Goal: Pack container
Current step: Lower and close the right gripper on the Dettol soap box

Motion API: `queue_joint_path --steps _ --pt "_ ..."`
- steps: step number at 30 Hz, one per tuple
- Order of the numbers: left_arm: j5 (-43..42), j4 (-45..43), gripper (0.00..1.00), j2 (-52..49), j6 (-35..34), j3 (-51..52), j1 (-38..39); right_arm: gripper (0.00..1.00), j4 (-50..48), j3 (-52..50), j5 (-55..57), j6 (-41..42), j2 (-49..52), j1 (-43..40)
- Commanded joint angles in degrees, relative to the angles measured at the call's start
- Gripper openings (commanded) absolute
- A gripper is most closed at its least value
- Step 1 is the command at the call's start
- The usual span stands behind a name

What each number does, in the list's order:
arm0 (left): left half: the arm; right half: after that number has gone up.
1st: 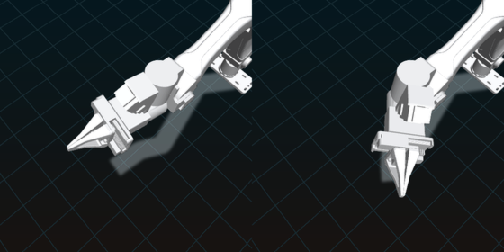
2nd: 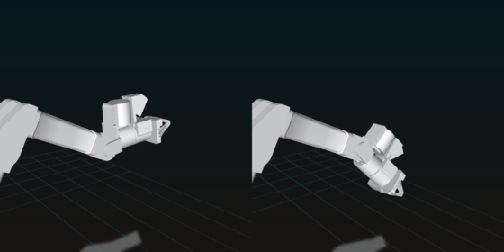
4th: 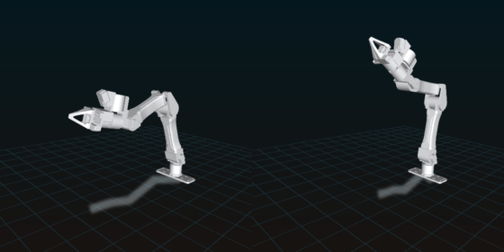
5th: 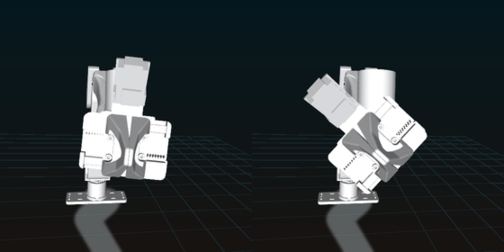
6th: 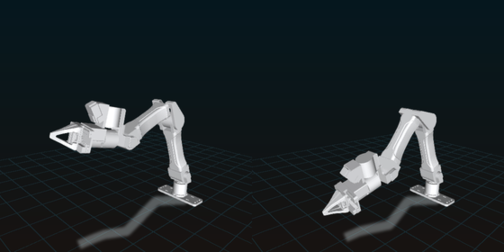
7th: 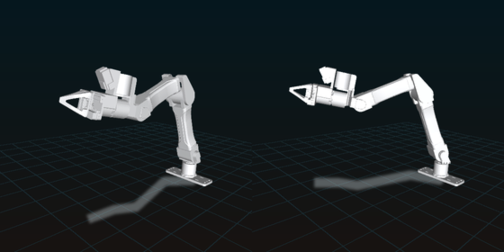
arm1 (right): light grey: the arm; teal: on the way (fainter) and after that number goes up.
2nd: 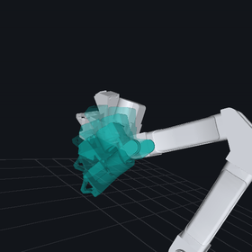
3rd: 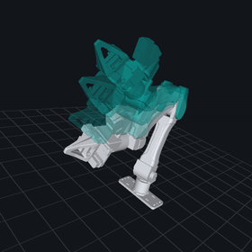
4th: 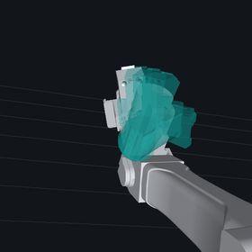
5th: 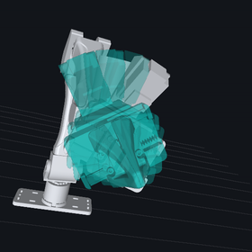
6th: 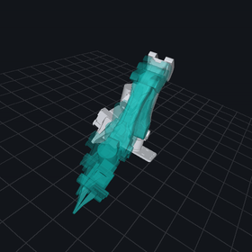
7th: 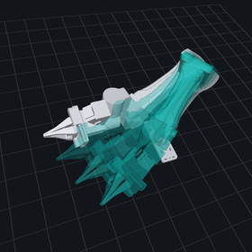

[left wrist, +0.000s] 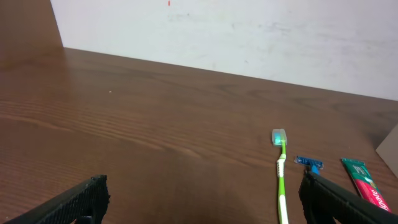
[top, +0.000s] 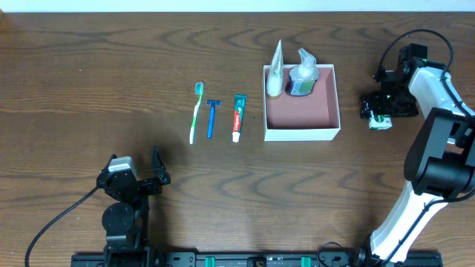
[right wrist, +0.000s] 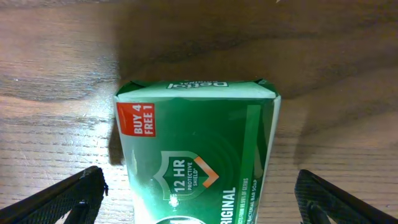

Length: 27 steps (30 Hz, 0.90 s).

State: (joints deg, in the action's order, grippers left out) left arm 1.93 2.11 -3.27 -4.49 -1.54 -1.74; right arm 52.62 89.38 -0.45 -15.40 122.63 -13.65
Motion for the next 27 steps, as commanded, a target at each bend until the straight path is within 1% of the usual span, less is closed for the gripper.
queue_joint_path --steps 1,14,17,23,27 --pt "1.53 1.9 0.98 0.02 -0.04 1.31 -0.22 0.98 -0.2 -0.37 -0.68 0.81 0.83 -0.44" --pt "1.53 1.88 0.98 0.02 -0.04 1.31 -0.22 0.97 -0.57 -0.39 -0.63 1.22 2.19 -0.44" --pt "1.53 1.9 0.98 0.02 -0.04 1.31 -0.22 0.94 -0.59 -0.39 -0.63 1.22 2.19 -0.44" --pt "1.53 1.9 0.97 0.02 -0.04 1.31 -0.22 0.91 -0.57 -0.39 -0.66 1.25 2.21 -0.44" --pt "1.53 1.9 0.98 0.02 -0.04 1.31 -0.22 0.84 -0.57 -0.52 -0.68 1.25 2.21 -0.31"
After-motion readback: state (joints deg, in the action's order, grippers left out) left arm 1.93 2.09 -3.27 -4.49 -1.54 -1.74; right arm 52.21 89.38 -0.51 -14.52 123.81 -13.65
